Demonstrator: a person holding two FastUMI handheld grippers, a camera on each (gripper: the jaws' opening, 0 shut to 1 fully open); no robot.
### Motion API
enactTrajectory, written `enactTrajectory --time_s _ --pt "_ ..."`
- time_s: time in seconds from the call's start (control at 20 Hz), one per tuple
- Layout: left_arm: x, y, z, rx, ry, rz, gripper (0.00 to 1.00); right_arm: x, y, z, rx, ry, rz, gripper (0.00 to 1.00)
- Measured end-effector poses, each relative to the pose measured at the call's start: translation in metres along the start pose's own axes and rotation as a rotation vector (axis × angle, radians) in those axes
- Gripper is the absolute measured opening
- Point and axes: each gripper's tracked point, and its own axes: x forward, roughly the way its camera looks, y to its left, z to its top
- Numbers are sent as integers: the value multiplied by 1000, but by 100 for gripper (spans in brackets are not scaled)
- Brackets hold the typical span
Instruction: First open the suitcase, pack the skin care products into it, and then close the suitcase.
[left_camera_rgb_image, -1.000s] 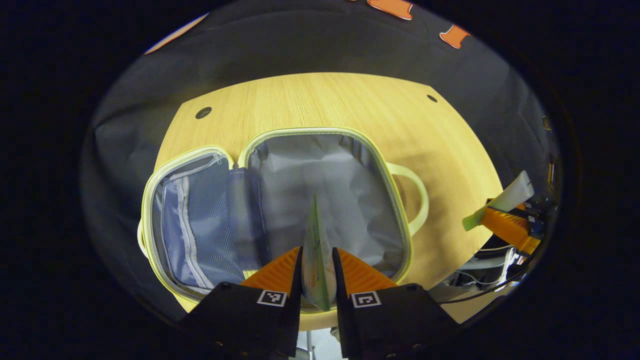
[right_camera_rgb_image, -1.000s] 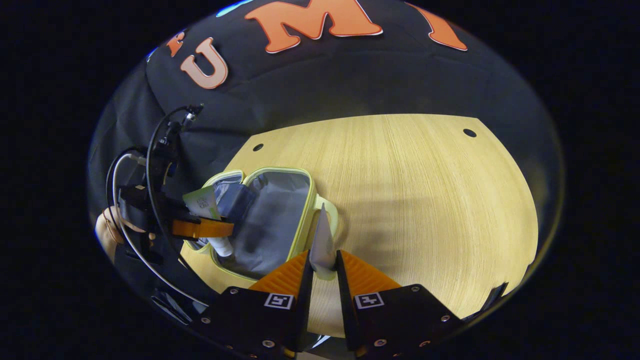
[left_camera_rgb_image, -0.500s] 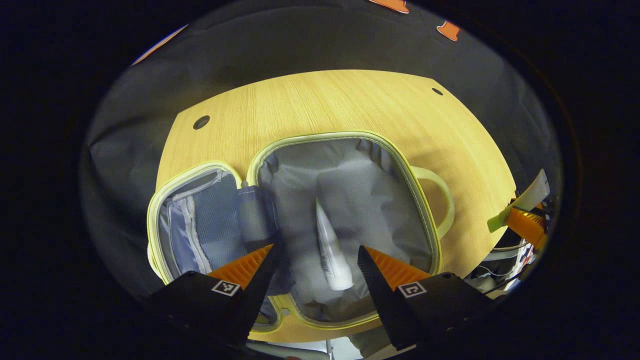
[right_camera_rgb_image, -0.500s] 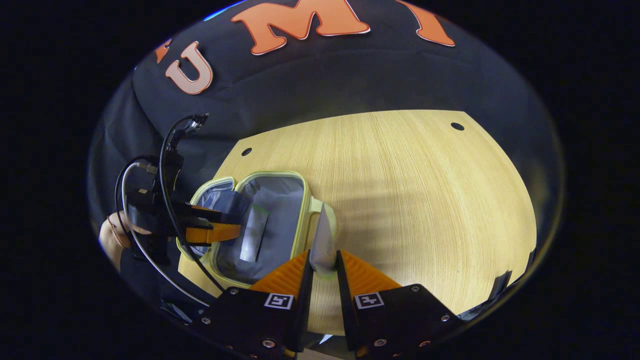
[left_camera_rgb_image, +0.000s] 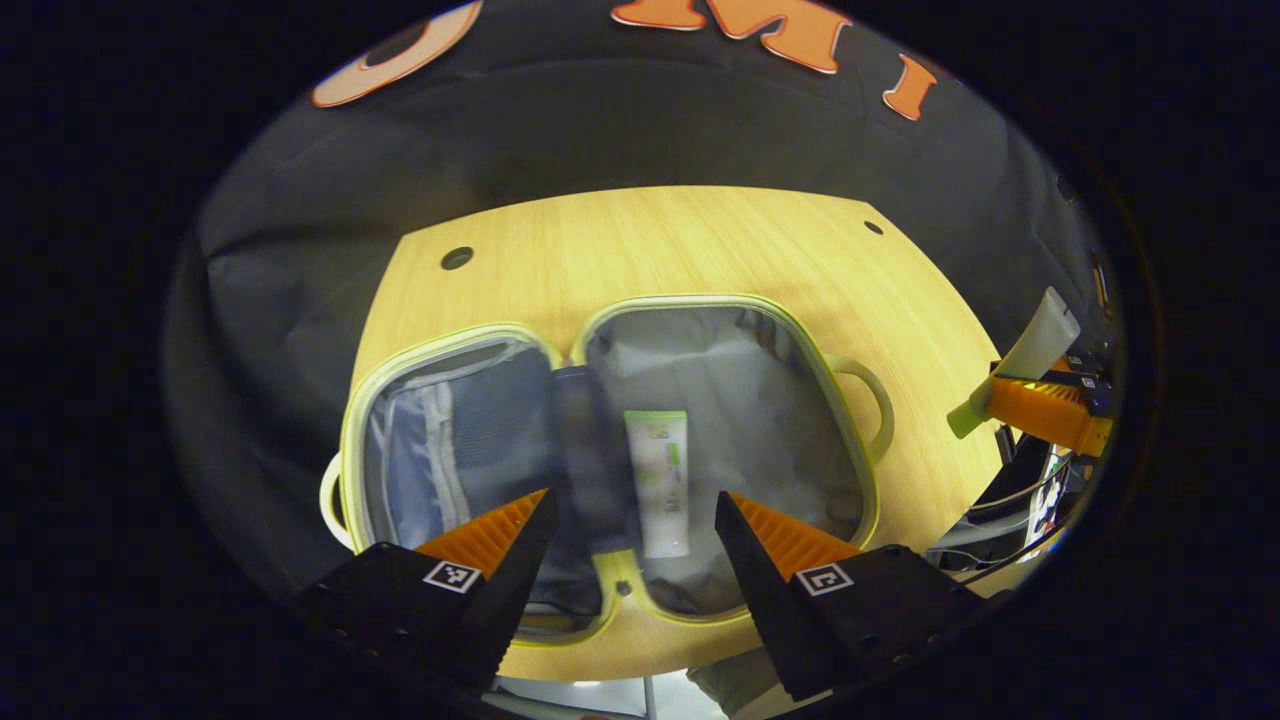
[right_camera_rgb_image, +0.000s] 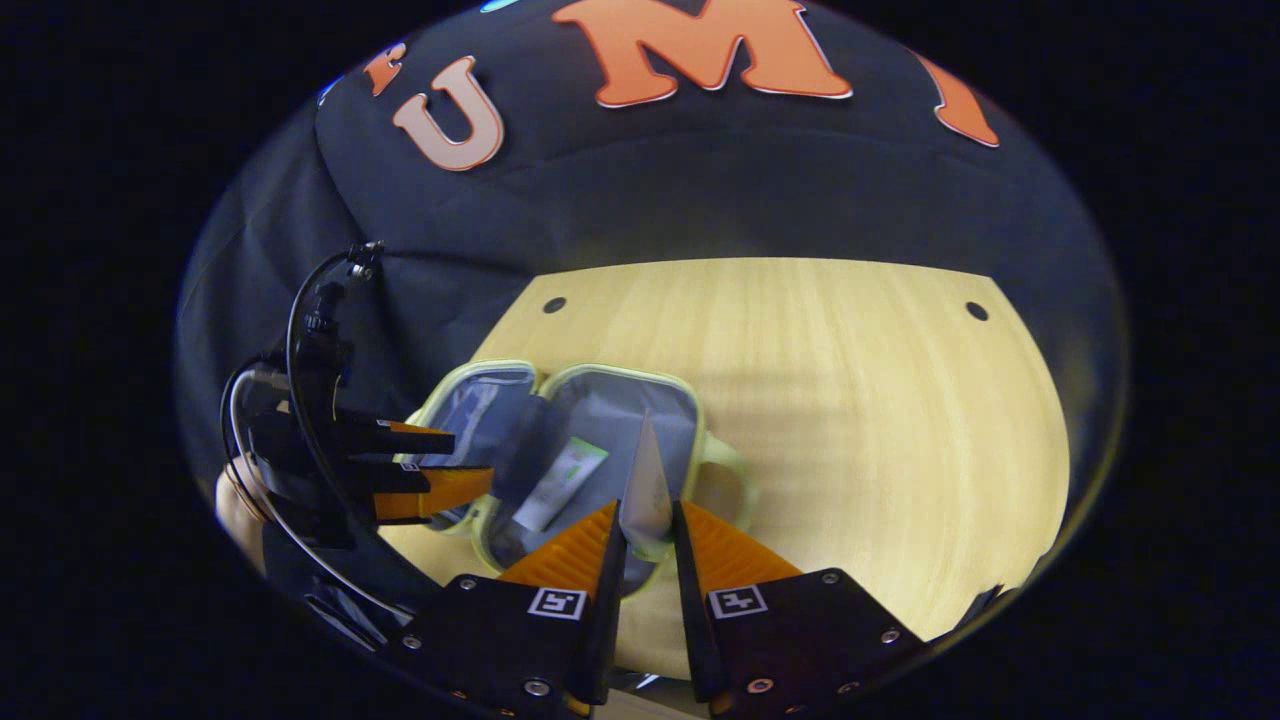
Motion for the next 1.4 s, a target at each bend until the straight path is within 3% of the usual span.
enactTrajectory --time_s 0.2,0.35,0.8,0.85,0.95,1.0,1.05,1.2,1.3,1.4 --pt "-22 43 -24 -75 -27 31 98 30 39 -1 -49 61 44 31" --pt "-38 75 -38 -116 -56 61 98 51 54 -16 -12 132 53 30" --pt "-58 138 -70 -183 -56 101 98 107 32 -63 -17 294 -75 31" --pt "-59 141 -73 -189 -52 102 98 111 32 -65 -16 298 -87 24" --pt "-58 145 -78 -204 -49 101 98 113 32 -65 -11 296 -94 34" --pt "-57 146 -79 -209 -50 99 98 113 34 -65 -8 291 -89 48" --pt "-58 149 -81 -212 -52 98 98 113 35 -63 -6 287 -89 48" --pt "-57 159 -79 -230 -75 98 98 109 32 -59 -10 262 -101 82" --pt "-57 177 -81 -261 -100 107 98 103 38 -51 -9 230 -84 94" --pt "-53 201 -85 -310 -122 119 98 95 40 -44 -2 204 -80 95"
